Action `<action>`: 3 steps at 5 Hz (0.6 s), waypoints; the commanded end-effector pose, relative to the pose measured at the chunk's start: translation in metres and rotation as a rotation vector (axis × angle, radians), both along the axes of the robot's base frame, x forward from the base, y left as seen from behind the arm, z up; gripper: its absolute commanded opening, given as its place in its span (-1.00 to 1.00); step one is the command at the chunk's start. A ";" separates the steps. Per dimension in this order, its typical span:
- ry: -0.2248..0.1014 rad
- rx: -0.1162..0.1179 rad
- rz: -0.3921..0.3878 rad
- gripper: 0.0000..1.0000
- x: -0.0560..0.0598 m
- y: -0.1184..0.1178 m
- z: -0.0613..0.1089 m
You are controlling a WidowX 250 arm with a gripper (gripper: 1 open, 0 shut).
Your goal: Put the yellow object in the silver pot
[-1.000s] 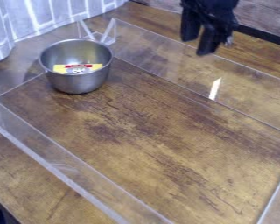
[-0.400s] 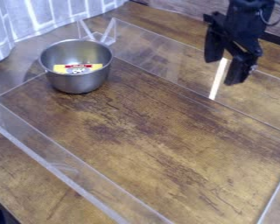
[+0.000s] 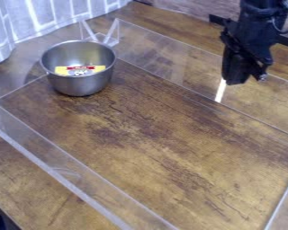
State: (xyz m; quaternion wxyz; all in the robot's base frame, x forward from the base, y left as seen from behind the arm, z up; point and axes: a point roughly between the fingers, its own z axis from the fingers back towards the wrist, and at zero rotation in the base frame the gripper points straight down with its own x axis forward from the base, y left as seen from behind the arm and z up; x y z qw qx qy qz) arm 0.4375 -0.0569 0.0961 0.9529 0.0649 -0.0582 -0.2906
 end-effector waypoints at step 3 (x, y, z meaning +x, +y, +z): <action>-0.175 0.044 0.071 -1.00 -0.010 0.021 0.082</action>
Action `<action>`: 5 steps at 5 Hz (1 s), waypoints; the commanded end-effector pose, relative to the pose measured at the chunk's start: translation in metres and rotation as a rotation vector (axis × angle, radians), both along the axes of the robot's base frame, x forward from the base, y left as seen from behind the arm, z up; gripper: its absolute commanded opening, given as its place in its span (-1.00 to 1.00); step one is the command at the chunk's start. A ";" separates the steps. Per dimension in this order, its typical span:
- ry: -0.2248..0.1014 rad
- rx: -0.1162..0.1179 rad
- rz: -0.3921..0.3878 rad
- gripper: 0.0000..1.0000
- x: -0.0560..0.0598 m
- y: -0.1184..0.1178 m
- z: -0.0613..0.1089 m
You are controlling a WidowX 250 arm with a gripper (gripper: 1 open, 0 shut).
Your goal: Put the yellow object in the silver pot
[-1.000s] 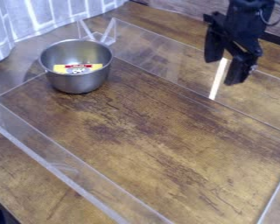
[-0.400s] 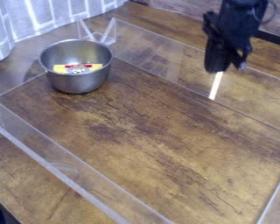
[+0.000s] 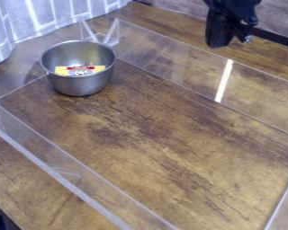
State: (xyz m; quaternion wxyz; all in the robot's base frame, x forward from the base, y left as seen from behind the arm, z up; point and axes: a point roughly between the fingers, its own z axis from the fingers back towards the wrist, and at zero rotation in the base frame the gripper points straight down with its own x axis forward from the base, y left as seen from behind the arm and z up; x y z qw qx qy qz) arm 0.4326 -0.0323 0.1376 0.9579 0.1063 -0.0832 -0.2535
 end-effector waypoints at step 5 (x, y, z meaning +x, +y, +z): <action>-0.131 -0.050 -0.156 -1.00 0.008 0.005 -0.005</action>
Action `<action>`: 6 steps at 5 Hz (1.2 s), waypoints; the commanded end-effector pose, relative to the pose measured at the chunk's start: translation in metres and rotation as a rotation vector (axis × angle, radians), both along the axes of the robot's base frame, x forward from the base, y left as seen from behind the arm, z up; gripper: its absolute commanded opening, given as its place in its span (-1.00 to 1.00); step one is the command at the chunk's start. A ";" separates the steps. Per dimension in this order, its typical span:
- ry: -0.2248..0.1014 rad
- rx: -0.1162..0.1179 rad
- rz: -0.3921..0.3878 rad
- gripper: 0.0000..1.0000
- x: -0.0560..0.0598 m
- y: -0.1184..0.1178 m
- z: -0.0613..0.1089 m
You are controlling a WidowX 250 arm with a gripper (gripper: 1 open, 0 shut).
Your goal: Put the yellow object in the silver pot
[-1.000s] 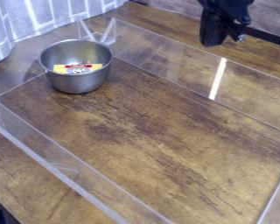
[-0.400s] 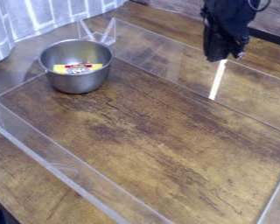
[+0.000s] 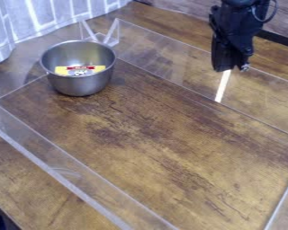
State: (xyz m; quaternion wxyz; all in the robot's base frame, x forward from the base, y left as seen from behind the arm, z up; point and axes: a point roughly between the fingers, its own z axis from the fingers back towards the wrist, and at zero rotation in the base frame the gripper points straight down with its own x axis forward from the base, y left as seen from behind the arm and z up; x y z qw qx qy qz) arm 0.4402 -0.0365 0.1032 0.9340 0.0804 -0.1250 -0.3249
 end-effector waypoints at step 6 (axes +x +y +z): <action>-0.195 0.048 -0.139 -1.00 -0.001 -0.008 0.054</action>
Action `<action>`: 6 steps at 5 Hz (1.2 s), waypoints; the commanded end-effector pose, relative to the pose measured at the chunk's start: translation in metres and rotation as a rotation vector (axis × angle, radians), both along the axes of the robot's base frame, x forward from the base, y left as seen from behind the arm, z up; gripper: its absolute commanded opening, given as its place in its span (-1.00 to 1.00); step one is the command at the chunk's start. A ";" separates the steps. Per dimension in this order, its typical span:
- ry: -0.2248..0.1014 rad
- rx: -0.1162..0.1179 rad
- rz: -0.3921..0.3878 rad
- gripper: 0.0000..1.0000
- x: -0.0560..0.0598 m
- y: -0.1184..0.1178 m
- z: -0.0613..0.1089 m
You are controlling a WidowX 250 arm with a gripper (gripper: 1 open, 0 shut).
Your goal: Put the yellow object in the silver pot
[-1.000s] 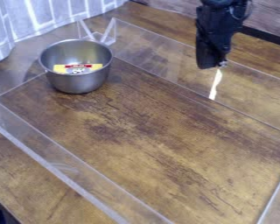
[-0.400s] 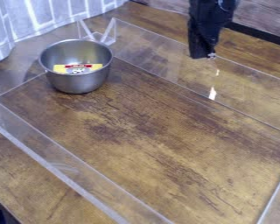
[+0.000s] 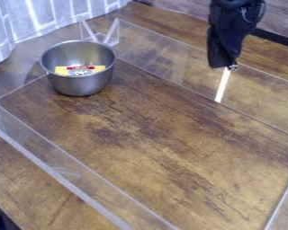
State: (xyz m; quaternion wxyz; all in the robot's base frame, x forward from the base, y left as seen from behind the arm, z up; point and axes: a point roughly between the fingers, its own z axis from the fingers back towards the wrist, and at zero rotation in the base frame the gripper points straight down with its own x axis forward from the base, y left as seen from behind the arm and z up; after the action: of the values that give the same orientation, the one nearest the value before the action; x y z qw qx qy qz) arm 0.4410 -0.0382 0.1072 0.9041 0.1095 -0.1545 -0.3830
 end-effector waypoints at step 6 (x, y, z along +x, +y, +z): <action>-0.192 -0.011 0.123 -1.00 -0.002 0.008 0.030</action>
State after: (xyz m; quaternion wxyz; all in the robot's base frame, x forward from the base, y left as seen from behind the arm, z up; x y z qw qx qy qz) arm 0.4406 -0.0249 0.1048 0.9182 0.1417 -0.1958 -0.3137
